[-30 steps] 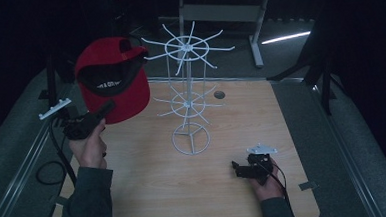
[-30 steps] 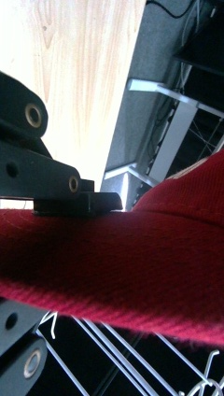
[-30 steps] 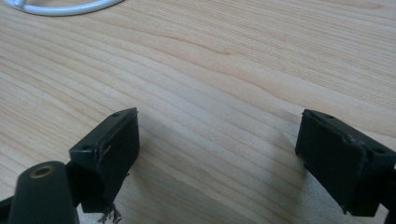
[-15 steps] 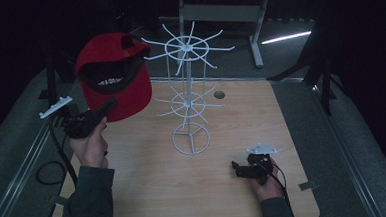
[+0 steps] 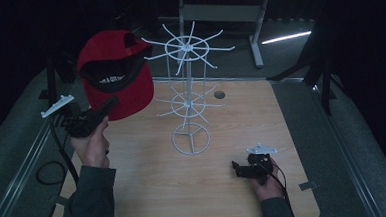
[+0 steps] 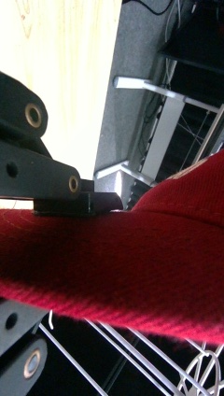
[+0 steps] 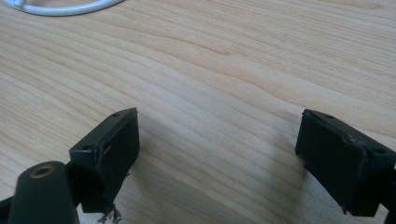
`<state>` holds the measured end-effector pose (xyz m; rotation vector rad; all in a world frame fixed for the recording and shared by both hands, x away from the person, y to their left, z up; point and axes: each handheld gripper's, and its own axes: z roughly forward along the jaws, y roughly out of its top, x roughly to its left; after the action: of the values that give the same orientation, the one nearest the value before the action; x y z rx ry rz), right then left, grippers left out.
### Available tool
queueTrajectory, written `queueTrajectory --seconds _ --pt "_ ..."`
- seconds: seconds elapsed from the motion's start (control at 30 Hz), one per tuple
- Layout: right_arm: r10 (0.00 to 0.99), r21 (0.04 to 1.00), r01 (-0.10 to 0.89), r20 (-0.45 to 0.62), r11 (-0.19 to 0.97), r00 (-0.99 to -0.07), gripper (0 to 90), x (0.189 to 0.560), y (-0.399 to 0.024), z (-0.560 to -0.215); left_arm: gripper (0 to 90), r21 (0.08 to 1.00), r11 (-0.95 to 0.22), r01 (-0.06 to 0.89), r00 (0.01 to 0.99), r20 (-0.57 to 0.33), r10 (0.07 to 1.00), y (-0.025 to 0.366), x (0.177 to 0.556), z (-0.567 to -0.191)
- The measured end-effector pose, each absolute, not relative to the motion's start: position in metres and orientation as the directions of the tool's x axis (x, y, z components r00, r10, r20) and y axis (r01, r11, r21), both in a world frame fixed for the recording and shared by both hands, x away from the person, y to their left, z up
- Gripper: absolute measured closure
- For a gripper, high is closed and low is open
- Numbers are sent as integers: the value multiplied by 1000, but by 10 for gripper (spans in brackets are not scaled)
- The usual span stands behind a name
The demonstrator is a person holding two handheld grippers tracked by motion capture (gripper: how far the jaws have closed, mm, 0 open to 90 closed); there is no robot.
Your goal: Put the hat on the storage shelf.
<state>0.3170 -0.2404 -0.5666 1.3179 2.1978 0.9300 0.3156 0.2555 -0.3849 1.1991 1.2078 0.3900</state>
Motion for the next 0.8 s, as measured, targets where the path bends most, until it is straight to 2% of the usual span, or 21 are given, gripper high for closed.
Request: queueTrajectory --seconds 0.8 --pt "884 722 609 -10 330 -468 134 317 -240 -567 846 862 406 304 436 -505 745 250 316 -369"
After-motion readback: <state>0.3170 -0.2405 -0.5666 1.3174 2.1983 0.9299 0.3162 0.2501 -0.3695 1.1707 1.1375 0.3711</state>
